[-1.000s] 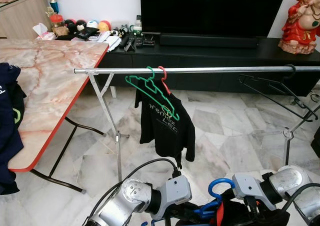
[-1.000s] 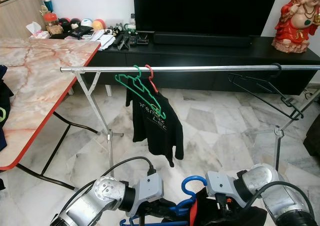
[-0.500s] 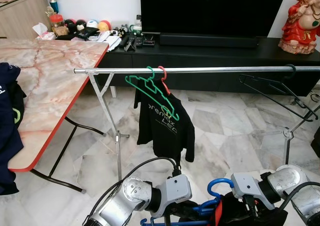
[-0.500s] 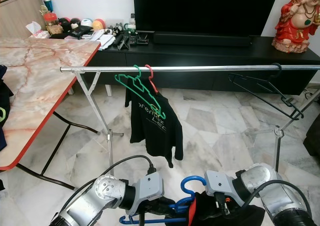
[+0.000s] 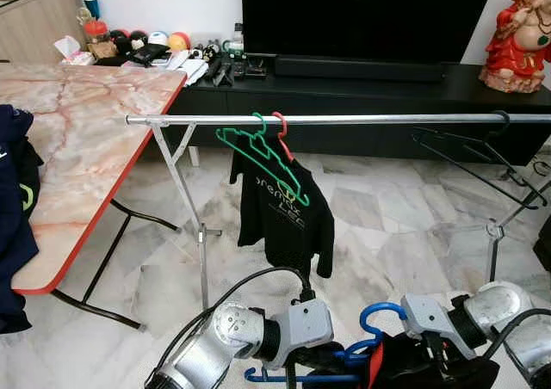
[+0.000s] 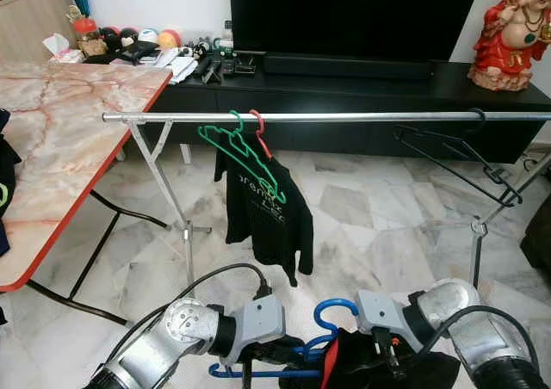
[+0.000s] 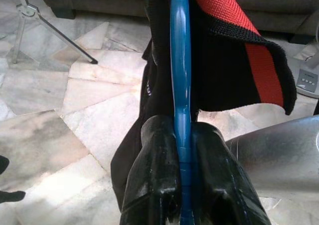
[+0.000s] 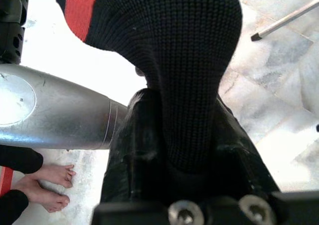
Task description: Hang hanger
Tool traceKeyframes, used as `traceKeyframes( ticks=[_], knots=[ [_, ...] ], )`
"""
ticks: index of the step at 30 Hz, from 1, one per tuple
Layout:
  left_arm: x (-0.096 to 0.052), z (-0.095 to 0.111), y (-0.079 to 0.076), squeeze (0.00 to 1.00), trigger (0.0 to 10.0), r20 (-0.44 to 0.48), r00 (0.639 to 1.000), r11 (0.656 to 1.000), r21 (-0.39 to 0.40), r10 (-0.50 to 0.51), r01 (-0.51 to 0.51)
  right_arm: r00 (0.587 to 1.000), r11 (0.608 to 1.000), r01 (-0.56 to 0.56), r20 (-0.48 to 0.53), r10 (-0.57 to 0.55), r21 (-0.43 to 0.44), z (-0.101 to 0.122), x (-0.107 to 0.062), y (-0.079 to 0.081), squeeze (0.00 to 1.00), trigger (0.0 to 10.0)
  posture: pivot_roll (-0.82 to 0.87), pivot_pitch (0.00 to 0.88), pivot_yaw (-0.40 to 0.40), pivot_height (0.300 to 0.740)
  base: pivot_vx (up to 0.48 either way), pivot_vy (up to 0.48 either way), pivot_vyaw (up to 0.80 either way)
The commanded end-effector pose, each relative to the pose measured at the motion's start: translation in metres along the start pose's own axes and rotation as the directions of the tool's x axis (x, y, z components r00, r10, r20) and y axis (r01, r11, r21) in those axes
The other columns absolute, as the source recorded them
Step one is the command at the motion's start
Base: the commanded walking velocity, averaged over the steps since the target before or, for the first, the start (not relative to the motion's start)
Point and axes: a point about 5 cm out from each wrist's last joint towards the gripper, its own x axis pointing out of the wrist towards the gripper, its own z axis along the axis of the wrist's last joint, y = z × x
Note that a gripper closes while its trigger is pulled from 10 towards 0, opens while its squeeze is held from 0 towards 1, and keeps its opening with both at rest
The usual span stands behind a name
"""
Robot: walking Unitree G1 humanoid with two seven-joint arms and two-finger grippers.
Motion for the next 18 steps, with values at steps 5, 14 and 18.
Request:
traceKeyframes(
  ticks=[5,14,18],
  knots=[
    [0.0042,0.0176,0.0029,0.0,10.0,0.066,0.998,0.998,0.06,0.009,-0.013,1.0,0.999,-0.027,0.013,0.028,-0.033,0.0062,0.007,0.0003,0.0,0.0,-0.06,0.062,-0.031,0.74,0.0,0.0,0.0],
    [0.0011,0.0164,0.0037,1.0,9.7,0.065,0.998,0.998,0.058,-0.023,0.019,1.0,1.0,-0.001,-0.003,0.001,-0.031,0.0023,0.0066,-0.0004,0.0,0.0,-0.07,0.04,-0.007,0.74,0.0,0.0,0.0],
    [0.0011,0.0164,0.0037,1.0,9.7,0.065,0.998,0.998,0.058,-0.023,0.019,1.0,1.0,-0.001,-0.003,0.001,-0.031,0.0023,0.0066,-0.0004,0.0,0.0,-0.07,0.04,-0.007,0.74,0.0,0.0,0.0]
  ],
)
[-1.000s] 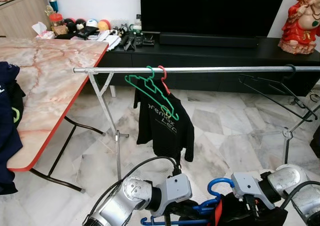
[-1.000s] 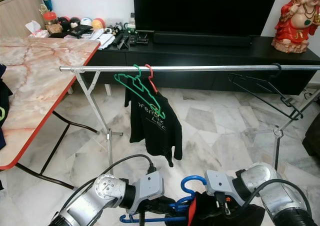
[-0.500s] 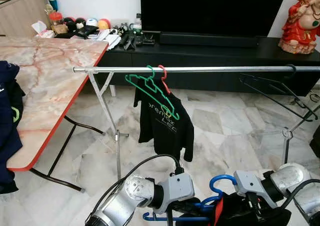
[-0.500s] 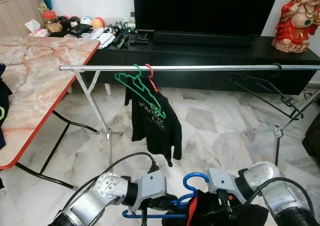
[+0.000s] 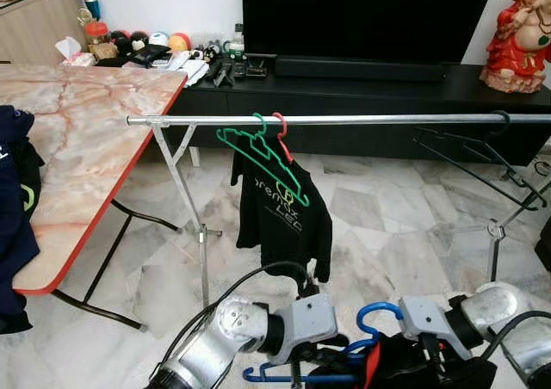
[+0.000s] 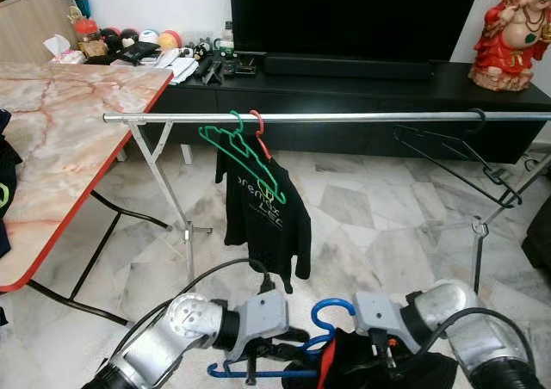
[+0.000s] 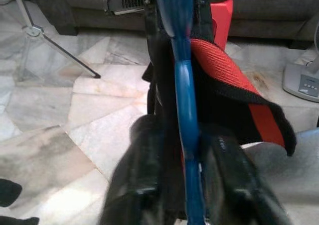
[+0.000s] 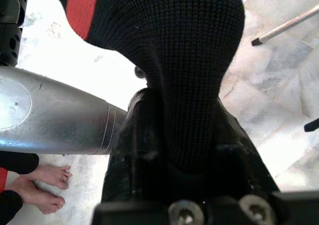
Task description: Hang hanger
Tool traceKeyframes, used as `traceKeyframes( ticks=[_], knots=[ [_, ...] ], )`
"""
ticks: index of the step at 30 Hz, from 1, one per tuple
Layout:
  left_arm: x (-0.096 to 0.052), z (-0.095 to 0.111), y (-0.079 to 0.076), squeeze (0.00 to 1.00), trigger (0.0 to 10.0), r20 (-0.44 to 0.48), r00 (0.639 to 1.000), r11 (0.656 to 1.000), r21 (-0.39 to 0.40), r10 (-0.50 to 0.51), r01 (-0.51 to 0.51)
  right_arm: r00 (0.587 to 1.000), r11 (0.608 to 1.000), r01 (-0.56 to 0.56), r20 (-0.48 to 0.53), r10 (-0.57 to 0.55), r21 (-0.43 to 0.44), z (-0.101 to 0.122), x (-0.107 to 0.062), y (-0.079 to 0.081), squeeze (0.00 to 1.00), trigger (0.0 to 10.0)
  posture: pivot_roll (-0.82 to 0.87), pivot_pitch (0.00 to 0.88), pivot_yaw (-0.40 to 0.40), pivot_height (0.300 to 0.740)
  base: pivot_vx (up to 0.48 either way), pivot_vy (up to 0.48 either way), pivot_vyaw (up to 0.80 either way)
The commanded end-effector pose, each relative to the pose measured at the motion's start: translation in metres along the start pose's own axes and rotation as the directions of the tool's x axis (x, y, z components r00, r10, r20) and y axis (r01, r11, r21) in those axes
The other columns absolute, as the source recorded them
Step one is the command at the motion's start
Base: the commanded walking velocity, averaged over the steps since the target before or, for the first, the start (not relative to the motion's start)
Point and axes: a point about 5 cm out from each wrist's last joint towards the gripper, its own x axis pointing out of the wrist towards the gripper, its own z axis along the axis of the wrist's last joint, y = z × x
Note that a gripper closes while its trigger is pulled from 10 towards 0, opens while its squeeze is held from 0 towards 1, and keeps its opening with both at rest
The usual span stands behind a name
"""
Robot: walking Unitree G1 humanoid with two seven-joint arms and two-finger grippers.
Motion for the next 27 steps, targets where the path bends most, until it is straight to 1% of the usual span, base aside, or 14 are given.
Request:
traceKeyframes(
  ticks=[1,24,25,26,27],
  knots=[
    [0.0,0.005,0.0,1.0,9.7,0.02,1.0,1.0,0.018,-0.008,0.008,1.0,1.0,0.002,-0.001,-0.002,-0.009,0.0,-0.002,0.0,0.0,0.0,-0.07,0.04,-0.007,0.74,0.0,0.0,0.0],
    [-0.001,0.005,0.001,1.0,9.7,0.019,1.0,1.0,0.018,-0.01,0.01,1.0,1.0,0.004,-0.006,-0.004,-0.009,-0.001,-0.002,0.0,0.0,0.0,-0.07,0.04,-0.007,0.74,0.0,0.0,0.0],
    [-0.028,-0.009,0.013,0.96,10.0,-0.057,0.996,0.998,0.004,0.064,-0.064,0.994,0.993,0.112,-0.008,-0.112,0.045,-0.014,-0.009,0.002,0.0,0.0,-0.06,0.085,0.017,0.74,0.0,0.0,0.0],
    [-0.063,-0.022,0.029,0.0,10.0,-0.147,0.974,0.985,0.004,0.172,-0.173,0.97,0.963,0.245,-0.022,-0.244,0.109,-0.029,-0.017,0.004,0.0,0.0,-0.06,0.087,0.017,0.74,0.0,0.0,0.0],
    [-0.07,-0.024,0.033,0.0,10.0,-0.161,0.966,0.979,0.007,0.203,-0.205,0.963,0.955,0.271,-0.026,-0.27,0.12,-0.032,-0.019,0.004,0.0,0.0,-0.06,0.089,0.016,0.74,0.0,0.0,0.0]
  ],
)
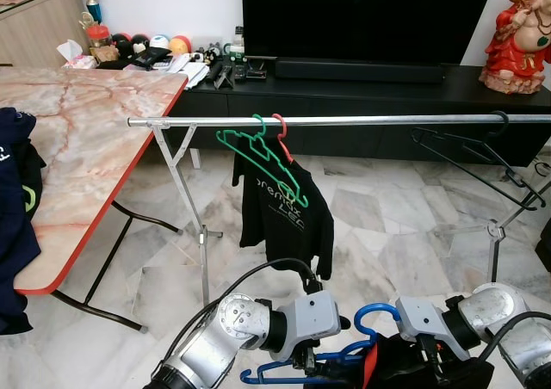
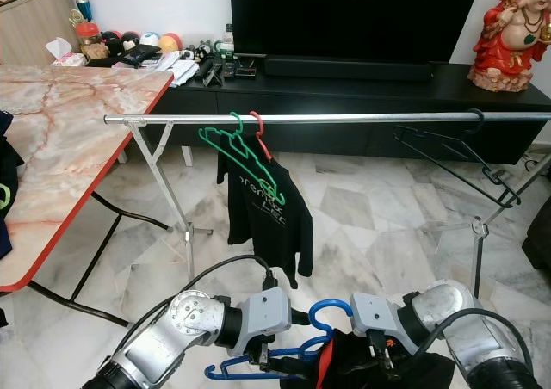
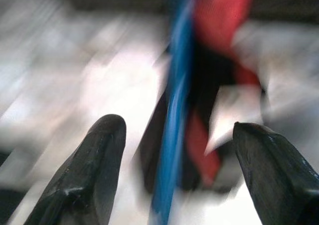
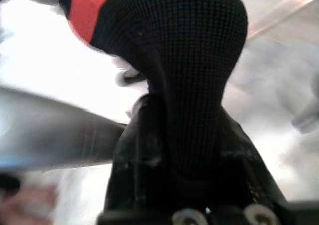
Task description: Hang hanger
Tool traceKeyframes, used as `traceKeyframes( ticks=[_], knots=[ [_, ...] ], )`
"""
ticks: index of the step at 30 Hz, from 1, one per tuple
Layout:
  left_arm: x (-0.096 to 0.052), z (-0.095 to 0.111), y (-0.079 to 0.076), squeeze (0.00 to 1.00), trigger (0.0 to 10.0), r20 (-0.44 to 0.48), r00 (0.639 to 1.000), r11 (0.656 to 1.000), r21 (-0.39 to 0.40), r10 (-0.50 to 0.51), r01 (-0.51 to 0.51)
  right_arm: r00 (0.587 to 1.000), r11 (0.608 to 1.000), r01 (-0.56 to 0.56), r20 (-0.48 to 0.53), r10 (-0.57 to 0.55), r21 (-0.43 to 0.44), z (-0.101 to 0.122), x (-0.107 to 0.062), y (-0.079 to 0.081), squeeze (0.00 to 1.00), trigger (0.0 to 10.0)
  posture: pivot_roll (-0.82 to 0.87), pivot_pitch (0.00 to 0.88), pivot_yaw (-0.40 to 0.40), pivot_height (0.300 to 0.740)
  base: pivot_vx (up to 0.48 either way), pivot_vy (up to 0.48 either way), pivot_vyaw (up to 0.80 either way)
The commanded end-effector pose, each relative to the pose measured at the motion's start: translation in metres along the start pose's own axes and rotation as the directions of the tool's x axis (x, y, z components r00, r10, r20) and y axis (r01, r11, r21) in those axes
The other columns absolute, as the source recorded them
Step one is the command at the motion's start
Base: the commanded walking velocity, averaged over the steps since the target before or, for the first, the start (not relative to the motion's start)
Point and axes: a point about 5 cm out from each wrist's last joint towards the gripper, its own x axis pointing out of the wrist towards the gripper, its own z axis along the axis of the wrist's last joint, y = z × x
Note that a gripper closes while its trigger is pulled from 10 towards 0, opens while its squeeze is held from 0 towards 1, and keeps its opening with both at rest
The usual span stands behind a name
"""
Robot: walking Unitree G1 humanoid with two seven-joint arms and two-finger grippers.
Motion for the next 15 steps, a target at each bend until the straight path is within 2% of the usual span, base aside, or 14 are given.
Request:
traceKeyframes(
  ticks=[1,8,11,12,13,15],
  knots=[
    [-0.022,-0.006,0.019,0.0,10.0,-0.037,0.993,0.993,-0.023,0.114,-0.115,0.995,0.995,0.096,-0.024,-0.095,0.035,-0.011,-0.013,-0.002,0.0,0.0,-0.06,0.089,0.016,0.74,0.0,0.0,0.0],
    [-0.028,-0.009,0.021,0.0,10.0,-0.05,0.991,0.992,-0.02,0.126,-0.127,0.992,0.992,0.125,-0.025,-0.124,0.03,-0.012,-0.01,-0.004,0.0,0.0,-0.05,0.094,0.017,0.74,0.0,0.0,0.0],
    [-0.034,-0.012,0.025,0.0,10.0,-0.064,0.983,0.984,-0.03,0.174,-0.176,0.957,0.956,0.29,-0.013,-0.29,0.033,-0.01,-0.017,-0.017,0.0,0.0,-0.06,0.096,0.018,0.74,0.0,0.0,0.0],
    [-0.035,-0.014,0.026,0.0,10.0,-0.065,0.979,0.98,-0.036,0.192,-0.194,0.936,0.935,0.352,-0.023,-0.352,0.033,-0.009,-0.022,-0.022,0.0,0.0,-0.05,0.096,0.015,0.74,0.0,0.0,0.0],
    [-0.036,-0.017,0.028,0.0,10.0,-0.062,0.971,0.971,-0.047,0.231,-0.234,0.896,0.895,0.443,-0.018,-0.443,0.048,-0.006,-0.032,-0.03,0.0,0.0,-0.05,0.102,0.014,0.74,0.0,0.0,0.0],
    [-0.035,-0.02,0.029,0.0,10.0,-0.043,0.96,0.956,-0.094,0.276,-0.279,0.864,0.863,0.499,0.033,-0.503,0.081,0.002,-0.04,-0.035,0.0,0.0,-0.05,0.103,0.018,0.74,0.0,0.0,0.0]
  ],
)
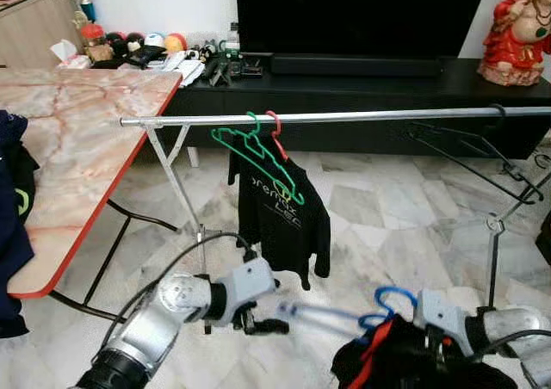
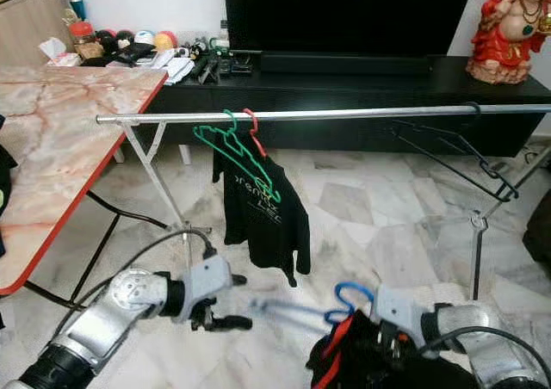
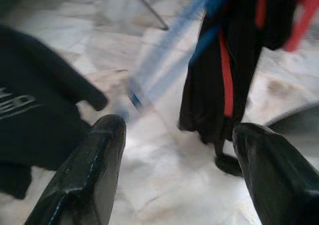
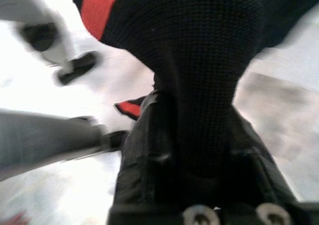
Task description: Hang hanger
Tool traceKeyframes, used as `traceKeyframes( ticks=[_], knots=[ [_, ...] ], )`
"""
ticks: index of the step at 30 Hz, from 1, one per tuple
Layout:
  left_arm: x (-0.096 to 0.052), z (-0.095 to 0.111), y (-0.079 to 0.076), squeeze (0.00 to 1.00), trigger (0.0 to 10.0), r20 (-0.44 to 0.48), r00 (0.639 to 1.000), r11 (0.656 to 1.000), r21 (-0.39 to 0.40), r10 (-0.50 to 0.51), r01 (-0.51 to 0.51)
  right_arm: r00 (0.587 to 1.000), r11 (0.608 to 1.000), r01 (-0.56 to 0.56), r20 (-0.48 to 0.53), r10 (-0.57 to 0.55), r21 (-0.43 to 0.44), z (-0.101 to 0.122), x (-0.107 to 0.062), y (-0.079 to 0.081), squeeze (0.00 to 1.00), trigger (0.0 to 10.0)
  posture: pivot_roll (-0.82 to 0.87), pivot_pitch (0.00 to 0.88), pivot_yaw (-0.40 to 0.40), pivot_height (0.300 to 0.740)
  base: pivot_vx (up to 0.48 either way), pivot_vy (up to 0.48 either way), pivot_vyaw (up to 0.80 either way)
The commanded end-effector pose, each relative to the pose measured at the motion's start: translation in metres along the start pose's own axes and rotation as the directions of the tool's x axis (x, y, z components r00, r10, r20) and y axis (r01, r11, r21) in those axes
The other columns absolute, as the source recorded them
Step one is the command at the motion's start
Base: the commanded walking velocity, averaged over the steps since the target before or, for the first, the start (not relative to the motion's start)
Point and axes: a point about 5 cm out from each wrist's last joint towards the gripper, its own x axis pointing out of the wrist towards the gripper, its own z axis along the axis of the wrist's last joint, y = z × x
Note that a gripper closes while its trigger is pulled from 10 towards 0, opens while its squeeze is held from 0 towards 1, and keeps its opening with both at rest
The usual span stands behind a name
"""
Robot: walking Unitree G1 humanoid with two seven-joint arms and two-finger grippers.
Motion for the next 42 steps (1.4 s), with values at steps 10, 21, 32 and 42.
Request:
traceKeyframes(
  ticks=[10,21,32,42],
  knots=[
    [0.03,-0.009,-0.017,0.0,10.0,0.087,0.985,0.979,-0.156,0.146,-0.131,0.936,0.954,0.297,0.188,-0.297,0.029,0.06,-0.033,-0.024,0.0,0.0,-0.08,0.117,0.029,0.74,0.0,0.0,0.0],
    [0.085,0.016,-0.047,0.0,10.0,0.168,0.984,0.996,-0.071,0.065,-0.054,0.926,0.95,0.294,0.277,-0.255,-0.109,0.11,-0.053,-0.005,0.0,0.0,-0.11,0.12,0.026,0.74,0.0,0.0,0.0],
    [0.102,0.018,-0.042,0.0,10.0,0.111,0.969,0.975,0.008,0.219,-0.221,0.927,0.945,0.273,0.312,-0.208,-0.178,0.137,-0.059,0.012,0.0,0.0,-0.13,0.124,0.021,0.74,0.0,0.0,0.0],
    [0.106,0.015,-0.035,0.0,10.0,0.059,0.933,0.935,-0.037,0.355,-0.354,0.921,0.946,0.239,0.358,-0.151,-0.218,0.159,-0.055,0.028,0.0,0.0,-0.15,0.113,0.025,0.74,0.0,0.0,0.0]
  ],
)
